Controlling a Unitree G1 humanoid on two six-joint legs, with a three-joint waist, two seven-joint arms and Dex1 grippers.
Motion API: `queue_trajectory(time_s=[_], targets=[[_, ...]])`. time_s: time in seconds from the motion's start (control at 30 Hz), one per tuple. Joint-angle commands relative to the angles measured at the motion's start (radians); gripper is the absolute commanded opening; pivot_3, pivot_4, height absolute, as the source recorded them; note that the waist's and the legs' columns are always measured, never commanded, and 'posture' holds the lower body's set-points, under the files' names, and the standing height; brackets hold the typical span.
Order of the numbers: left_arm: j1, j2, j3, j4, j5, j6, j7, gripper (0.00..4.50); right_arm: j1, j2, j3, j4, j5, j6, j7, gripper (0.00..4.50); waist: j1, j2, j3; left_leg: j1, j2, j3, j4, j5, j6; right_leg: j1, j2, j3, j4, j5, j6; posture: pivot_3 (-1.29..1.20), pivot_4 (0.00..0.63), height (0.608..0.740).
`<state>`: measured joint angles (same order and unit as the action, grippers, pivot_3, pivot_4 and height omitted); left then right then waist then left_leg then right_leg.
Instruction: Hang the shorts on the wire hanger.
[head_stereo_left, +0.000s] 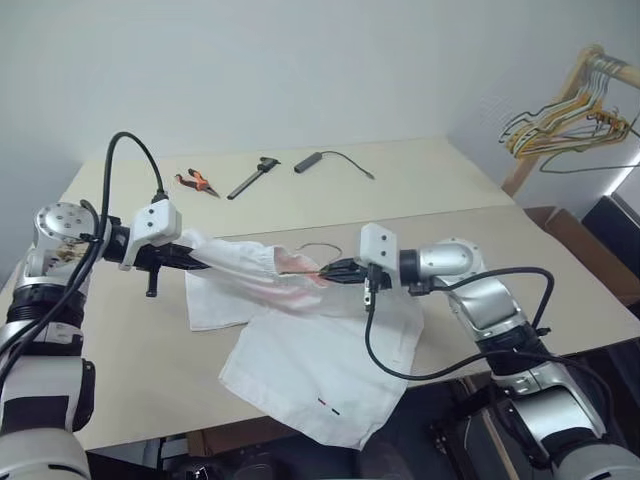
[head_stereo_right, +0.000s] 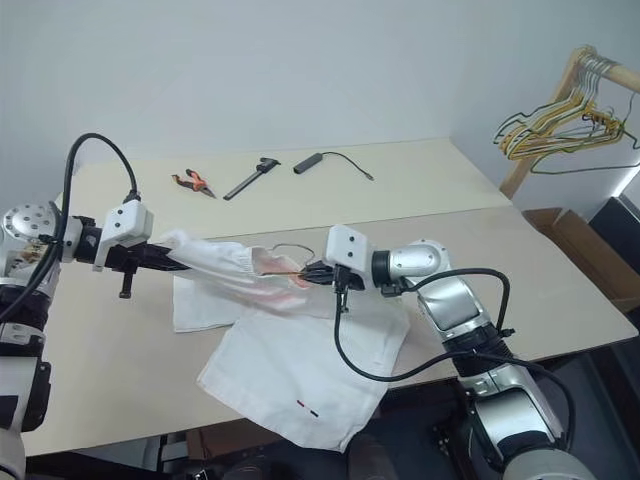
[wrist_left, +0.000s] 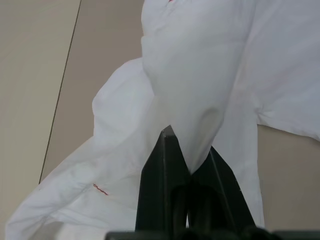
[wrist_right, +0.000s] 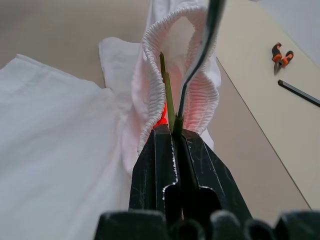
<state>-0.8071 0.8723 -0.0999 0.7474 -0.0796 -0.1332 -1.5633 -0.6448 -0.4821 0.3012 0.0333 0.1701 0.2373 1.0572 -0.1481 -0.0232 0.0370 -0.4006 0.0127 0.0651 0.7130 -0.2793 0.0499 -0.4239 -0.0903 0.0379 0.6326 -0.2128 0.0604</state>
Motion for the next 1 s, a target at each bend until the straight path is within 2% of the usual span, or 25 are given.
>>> queue_trajectory(time_s=[0.03,0.4,0.53,0.77,0.87,0.9,1.0], targets=[[0.021,0.007,0.009,-0.061,-0.012,-0.007,-0.007,0.03,-0.044,0.008,-0.075,-0.060,0.079,0.095,-0.009,0.00,0.000,0.000,0.000,0.000,0.000,0.000,0.000,0.000,0.000,0.000,0.000,0.000,0.000,0.000,0.000,-0.11,0.000,0.740],[0.050,-0.012,-0.004,-0.077,0.017,-0.006,0.038,0.03,-0.078,-0.049,-0.124,-0.118,0.179,0.217,0.059,0.00,-0.001,0.000,0.000,0.000,0.000,0.000,0.000,0.000,0.000,0.000,0.000,0.000,-0.001,0.000,0.000,-0.12,0.000,0.740],[0.034,-0.036,-0.014,-0.072,0.029,0.013,0.065,1.00,-0.135,-0.054,-0.117,-0.127,0.213,0.280,0.089,0.00,-0.001,0.000,0.000,0.000,0.000,0.000,0.000,0.000,0.000,0.000,0.000,0.000,-0.001,0.000,0.000,-0.13,0.000,0.740],[0.055,0.026,0.007,-0.118,0.001,-0.026,-0.028,3.27,-0.286,-0.076,-0.104,-0.063,0.224,0.451,0.091,0.00,-0.007,0.000,0.000,-0.001,0.000,0.000,0.000,0.000,0.000,-0.001,0.000,0.000,0.000,0.000,0.000,-0.13,0.000,0.740],[0.048,0.032,0.059,-0.169,-0.065,-0.031,-0.025,4.31,-0.324,-0.102,-0.072,-0.054,0.198,0.505,0.097,0.00,-0.004,0.000,0.000,-0.001,0.000,0.000,0.000,0.000,0.000,-0.001,-0.001,0.000,0.000,0.000,0.000,-0.13,0.000,0.740],[0.039,0.023,0.078,-0.197,-0.098,-0.004,-0.021,4.47,-0.337,-0.110,-0.059,-0.052,0.192,0.524,0.097,0.00,-0.001,0.000,0.000,-0.001,0.000,0.000,0.000,0.000,0.000,-0.001,-0.001,0.000,0.000,0.000,0.000,-0.13,0.000,0.740],[0.008,-0.025,0.108,-0.292,-0.184,0.097,0.000,4.47,-0.367,-0.119,-0.030,-0.048,0.177,0.546,0.106,0.00,0.006,0.000,0.000,-0.001,0.000,0.000,0.000,0.000,0.000,-0.001,-0.002,0.000,0.000,0.000,0.000,-0.12,0.000,0.740]])
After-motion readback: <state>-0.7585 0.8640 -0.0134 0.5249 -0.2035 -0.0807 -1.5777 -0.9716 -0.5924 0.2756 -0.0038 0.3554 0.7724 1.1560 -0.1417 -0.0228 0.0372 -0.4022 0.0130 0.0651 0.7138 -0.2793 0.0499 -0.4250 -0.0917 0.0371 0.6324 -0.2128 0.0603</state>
